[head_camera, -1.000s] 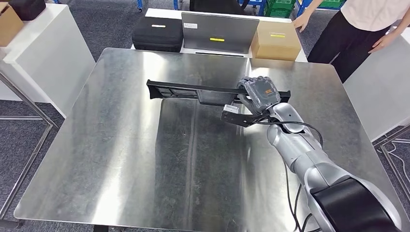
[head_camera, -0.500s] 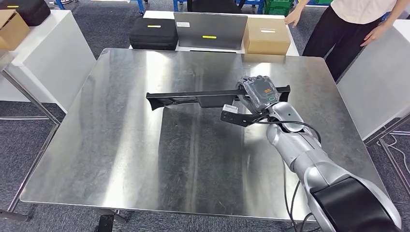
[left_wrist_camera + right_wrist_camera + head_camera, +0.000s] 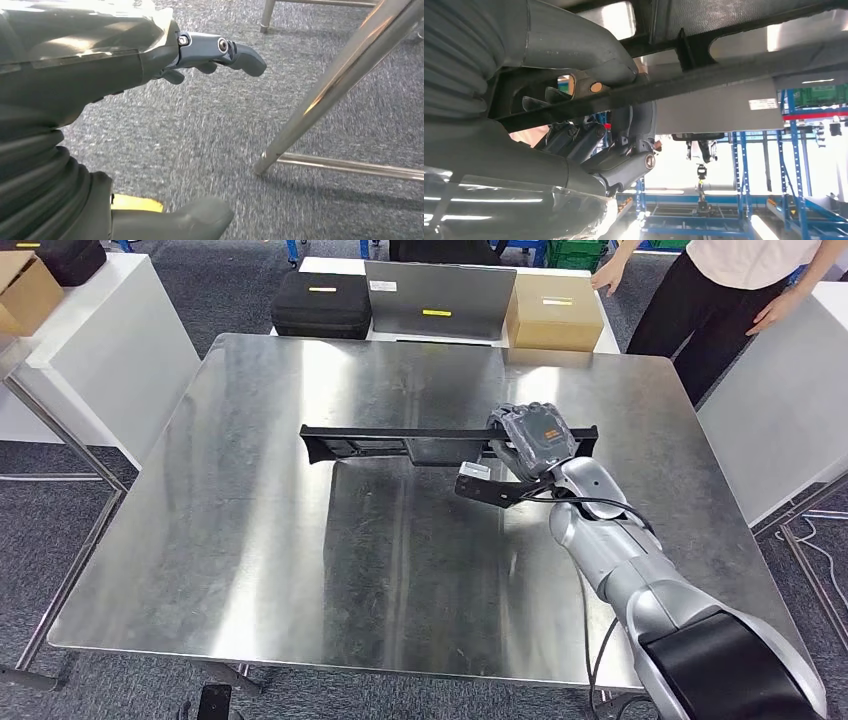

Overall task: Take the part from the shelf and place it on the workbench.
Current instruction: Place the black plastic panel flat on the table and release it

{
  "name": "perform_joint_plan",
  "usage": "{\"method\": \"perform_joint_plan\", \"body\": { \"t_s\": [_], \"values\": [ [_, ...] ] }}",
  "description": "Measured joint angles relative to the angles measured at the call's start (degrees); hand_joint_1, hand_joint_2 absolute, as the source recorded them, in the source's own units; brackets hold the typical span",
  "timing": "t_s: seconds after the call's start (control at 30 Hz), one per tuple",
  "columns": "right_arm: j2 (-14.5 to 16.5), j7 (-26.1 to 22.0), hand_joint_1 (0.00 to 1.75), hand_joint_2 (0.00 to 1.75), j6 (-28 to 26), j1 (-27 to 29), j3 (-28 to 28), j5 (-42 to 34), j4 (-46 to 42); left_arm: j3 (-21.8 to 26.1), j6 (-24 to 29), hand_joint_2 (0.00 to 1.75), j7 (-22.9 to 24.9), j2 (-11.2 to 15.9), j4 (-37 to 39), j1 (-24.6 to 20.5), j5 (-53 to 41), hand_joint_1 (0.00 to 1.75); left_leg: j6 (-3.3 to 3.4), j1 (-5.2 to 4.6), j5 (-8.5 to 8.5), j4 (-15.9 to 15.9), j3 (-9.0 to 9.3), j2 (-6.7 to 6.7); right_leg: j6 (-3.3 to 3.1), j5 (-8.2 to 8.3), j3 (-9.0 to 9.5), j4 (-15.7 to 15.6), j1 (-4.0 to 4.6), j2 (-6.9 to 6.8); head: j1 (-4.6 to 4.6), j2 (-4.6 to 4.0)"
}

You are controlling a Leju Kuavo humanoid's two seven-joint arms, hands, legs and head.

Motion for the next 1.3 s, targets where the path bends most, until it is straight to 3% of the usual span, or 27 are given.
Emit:
{"method": "perform_joint_plan", "body": {
  "t_s": [0.03, 0.1, 0.17, 0.23, 0.3, 0.37, 0.43, 0.5, 0.63, 0.7, 0.97, 1.3],
  "values": [
    [0.0, 0.0, 1.75, 1.75, 0.0, -0.1, 0.0, 0.0, 0.0, 0.0, -0.4, 1.75, 0.0, 0.1, 0.0, 0.0, 0.1, 0.00, -0.55, 0.07, -0.07, 0.1, -0.11, -0.03, 0.59, 1.10, 1.95, -3.7, -0.10, 0.08, 0.10, 0.00],
    [0.1, 0.0, 1.75, 1.75, 0.0, 0.0, 0.0, 0.0, 0.0, 0.0, -0.9, 1.75, 0.0, 0.2, 0.0, 0.0, 0.1, 0.00, -1.30, 0.00, -0.10, 0.2, -0.43, -0.15, 0.71, 2.12, 3.81, -7.7, -0.34, 0.39, 0.09, 0.00],
    [0.1, 0.0, 1.75, 1.75, -0.1, 0.0, 0.0, -0.1, 0.0, 0.0, -1.0, 1.75, 0.1, 0.3, 0.0, 0.1, 0.1, 0.00, -0.87, -0.07, 0.22, 0.1, -0.61, -0.29, 0.25, 2.23, 3.74, -7.8, -0.45, 0.73, -0.21, 0.00],
    [0.0, 0.0, 1.75, 1.75, -0.1, -0.1, 0.0, -0.1, 0.0, 0.1, -0.9, 1.75, 0.2, 0.4, 0.0, 0.2, 0.1, 0.00, -0.16, -0.05, 0.55, -0.4, -0.36, -0.31, 0.21, 2.23, 3.71, -7.8, -0.35, 0.88, -0.38, 0.00],
    [0.0, 0.0, 1.75, 1.75, -0.1, -0.1, 0.0, 0.0, 0.1, 0.1, -0.9, 1.75, 0.3, 0.4, 0.0, 0.2, 0.1, 0.00, 0.12, -0.02, 0.74, -0.9, 0.00, -0.25, 0.15, 2.23, 3.72, -7.8, -0.18, 0.95, -0.39, 0.00],
    [0.0, 0.0, 1.75, 1.75, -0.1, -0.2, 0.0, 0.0, 0.1, 0.1, -1.1, 1.75, 0.3, 0.4, 0.0, 0.2, 0.1, 0.00, 0.18, 0.00, 0.94, -1.3, 0.19, -0.21, -0.34, 2.24, 3.71, -7.8, -0.01, 0.95, -0.39, 0.00],
    [0.0, 0.0, 1.75, 1.75, -0.1, -0.2, 0.0, 0.0, 0.1, 0.2, -1.2, 1.75, 0.4, 0.4, 0.0, 0.2, 0.1, 0.00, 0.02, 0.06, 1.07, -1.5, 0.26, -0.15, -0.89, 2.23, 3.70, -7.8, 0.19, 0.93, -0.38, 0.00],
    [-0.1, 0.0, 1.75, 1.75, -0.1, -0.3, 0.0, 0.0, 0.1, 0.3, -1.2, 1.75, 0.6, 0.4, 0.0, 0.2, 0.1, 0.00, -0.45, 0.15, 1.14, -1.6, 0.28, -0.09, -0.99, 2.23, 3.70, -7.8, 0.35, 0.92, -0.38, 0.00],
    [-0.3, 0.0, 1.75, 1.75, -0.1, -0.3, 0.0, 0.0, 0.1, 0.4, -1.2, 1.75, 0.9, 0.4, 0.0, 0.2, 0.2, 0.00, -2.55, 0.37, 1.12, -1.7, 0.30, -0.05, -1.02, 2.22, 3.68, -7.8, 0.58, 0.92, -0.35, 0.00],
    [-0.3, 0.2, 1.75, 1.75, -0.1, -0.4, 0.0, 0.1, 0.1, 0.5, -1.1, 1.75, 1.1, 0.4, 0.0, 0.2, 0.3, 0.00, -2.94, 0.31, 1.10, -1.7, 0.29, -0.06, -1.02, 2.23, 3.68, -7.8, 0.67, 0.93, -0.33, 0.00],
    [-0.3, 1.1, 1.75, 1.75, -1.4, -0.4, 0.0, 0.7, 0.1, 0.7, -1.2, 1.75, 1.5, 0.4, 0.0, 0.2, 0.3, 0.00, -2.94, -0.51, 1.05, -1.5, 0.12, -0.18, -0.97, 2.27, 3.68, -7.8, 0.67, 0.87, -0.33, 0.00],
    [-0.3, 1.1, 1.75, 1.75, -1.9, -0.4, 0.0, 0.9, 0.1, 0.8, -1.2, 1.75, 2.1, 0.4, 0.0, 0.2, 0.3, 0.00, -2.83, -0.78, 0.98, -1.2, -0.02, -0.20, -0.95, 2.27, 3.68, -7.8, 0.51, 0.83, -0.34, 0.00]
  ]
}}
